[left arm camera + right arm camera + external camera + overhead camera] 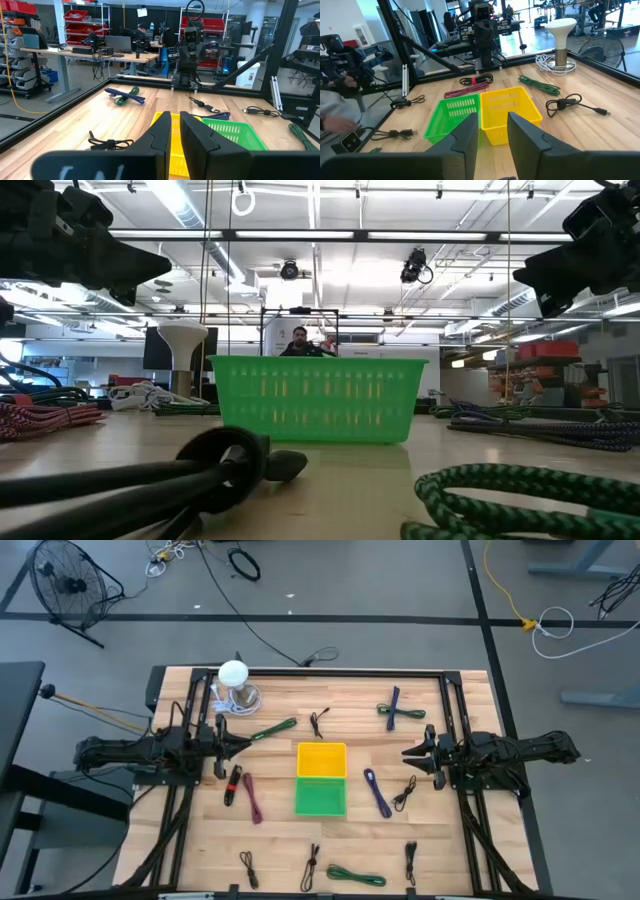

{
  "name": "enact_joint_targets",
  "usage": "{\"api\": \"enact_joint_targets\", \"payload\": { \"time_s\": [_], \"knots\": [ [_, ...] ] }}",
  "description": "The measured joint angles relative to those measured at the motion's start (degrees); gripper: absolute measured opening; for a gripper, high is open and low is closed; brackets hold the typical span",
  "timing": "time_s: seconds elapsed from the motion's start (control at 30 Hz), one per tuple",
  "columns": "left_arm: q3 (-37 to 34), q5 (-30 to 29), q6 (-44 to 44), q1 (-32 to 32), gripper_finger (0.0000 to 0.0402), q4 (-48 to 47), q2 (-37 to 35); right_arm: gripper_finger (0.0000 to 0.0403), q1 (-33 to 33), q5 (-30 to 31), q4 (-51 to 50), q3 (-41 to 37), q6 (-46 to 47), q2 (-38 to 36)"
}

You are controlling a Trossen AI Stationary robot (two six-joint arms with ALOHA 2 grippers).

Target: Pick & Place USB Port

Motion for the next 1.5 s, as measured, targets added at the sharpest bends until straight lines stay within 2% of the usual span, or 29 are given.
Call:
{"api": "enact_joint_targets", "payload": {
  "time_s": [0.63, 0.8, 1.07, 1.23, 1.4, 1.5],
  "knots": [
    [0.0, -0.7, -0.1, 0.0, 0.0041, 0.2, 0.0, 0.0104, 0.0, 0.0, 0.0, 0.0, 0.0, 0.0],
    [0.0, 1.1, -4.8, 0.0, 0.0041, 0.1, 0.0, 0.0104, 0.0, 0.0, 0.0, 0.0, 0.0, 0.0],
    [0.0, 1.5, -4.6, 0.0, 0.0041, 0.1, 0.0, 0.0104, 0.0, 0.0, -0.3, 0.0, -0.1, 0.0],
    [0.0, -2.5, -4.6, 0.0, 0.0041, 0.2, 0.0, 0.0104, 0.0, 0.0, -0.8, 0.0, -3.6, 0.0],
    [0.0, -3.1, -4.1, 0.0, 0.0041, 0.3, 0.0, 0.0104, 0.0, 0.0, -0.8, 0.0, -3.9, 0.0],
    [0.0, -4.1, 1.0, 0.0, 0.0041, 0.3, 0.0, 0.0104, 0.0, 0.0, -0.8, 0.0, -3.9, 0.0]
  ]
}}
